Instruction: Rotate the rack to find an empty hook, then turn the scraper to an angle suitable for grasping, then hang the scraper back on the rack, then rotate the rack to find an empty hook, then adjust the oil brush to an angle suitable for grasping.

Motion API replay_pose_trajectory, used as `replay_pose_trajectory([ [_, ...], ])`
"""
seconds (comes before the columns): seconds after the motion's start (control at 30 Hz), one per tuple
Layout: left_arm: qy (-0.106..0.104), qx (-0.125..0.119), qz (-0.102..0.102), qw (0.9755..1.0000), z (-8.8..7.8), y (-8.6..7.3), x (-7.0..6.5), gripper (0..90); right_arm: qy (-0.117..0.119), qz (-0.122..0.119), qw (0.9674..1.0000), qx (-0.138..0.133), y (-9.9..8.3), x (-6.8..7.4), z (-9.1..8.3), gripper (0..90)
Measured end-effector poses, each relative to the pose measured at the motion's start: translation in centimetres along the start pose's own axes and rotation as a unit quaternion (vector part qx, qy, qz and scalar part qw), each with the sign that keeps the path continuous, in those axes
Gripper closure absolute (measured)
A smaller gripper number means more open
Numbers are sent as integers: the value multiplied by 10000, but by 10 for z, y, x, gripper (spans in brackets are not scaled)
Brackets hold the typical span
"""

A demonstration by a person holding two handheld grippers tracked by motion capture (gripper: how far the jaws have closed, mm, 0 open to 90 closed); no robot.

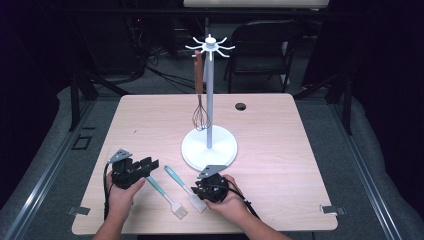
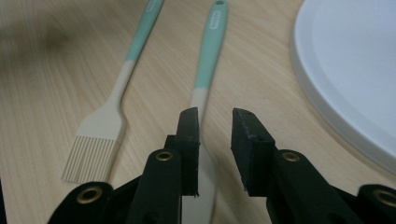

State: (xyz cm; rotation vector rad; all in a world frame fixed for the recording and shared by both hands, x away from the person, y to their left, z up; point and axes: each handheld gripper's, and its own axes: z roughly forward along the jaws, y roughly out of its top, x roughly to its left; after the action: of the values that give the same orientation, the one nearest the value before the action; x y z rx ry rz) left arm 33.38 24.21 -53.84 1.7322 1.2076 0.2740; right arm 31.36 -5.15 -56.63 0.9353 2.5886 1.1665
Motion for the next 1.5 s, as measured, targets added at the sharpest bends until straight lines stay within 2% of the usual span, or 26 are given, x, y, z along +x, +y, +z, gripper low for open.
replay_pose_trajectory([
  [0.2, 9, -56, -39, 10000, -1, 0, 0, 585, 71, -30, 9999, 115, 1, 6, 11, 711],
  [0.33, 7, -50, -34, 10000, -1, 0, 0, 585, 61, 114, 9999, 74, 2, 11, 19, 683],
  [0.4, 0, -40, -33, 10000, -1, 0, 0, 585, 1, 3, 9999, 155, 2, 15, 23, 695],
  [0.43, -1, -36, -30, 10000, 0, 0, 0, 584, -97, -194, 9996, 162, 1, 17, 24, 719],
  [0.47, -2, -35, -30, 10000, 0, 0, 0, 585, -163, -287, 9993, 161, 1, 19, 24, 747],
  [0.5, -4, -42, -32, 10000, 0, 0, 1, 585, -90, -272, 9994, 173, 1, 19, 23, 764],
  [0.7, 7, -39, -29, 10000, 0, -1, 0, 584, -20, -63, 9998, 162, -11, 9, 9, 780],
  [0.8, 6, -34, -12, 10000, 1, -1, -1, 585, -45, -77, 9999, 114, -20, 4, -2, 785],
  [0.93, 14, -32, 5, 10000, 0, -1, -2, 584, -128, -146, 9997, 147, -36, -4, -21, 788],
  [0.97, 15, -40, 7, 10000, 0, -1, -2, 584, -134, -82, 9998, 115, -40, -5, -26, 789],
  [1.07, 13, -3, 40, 10000, 3, -1, -4, 584, -220, -87, 9996, 148, -56, -14, -45, 790],
  [1.17, -1, 19, 56, 10000, 5, -2, -6, 584, -226, 62, 9996, 161, -68, -23, -59, 791],
  [1.3, -20, 37, 106, 9999, 7, -2, -9, 582, -286, 179, 9991, 269, -75, -33, -72, 787],
  [1.4, -32, 44, 105, 9999, 8, -2, -11, 582, -302, 298, 9989, 212, -76, -36, -75, 741],
  [1.5, -36, 47, 110, 9999, 8, -2, -11, 581, -313, 363, 9988, 87, -75, -36, -77, 739],
])
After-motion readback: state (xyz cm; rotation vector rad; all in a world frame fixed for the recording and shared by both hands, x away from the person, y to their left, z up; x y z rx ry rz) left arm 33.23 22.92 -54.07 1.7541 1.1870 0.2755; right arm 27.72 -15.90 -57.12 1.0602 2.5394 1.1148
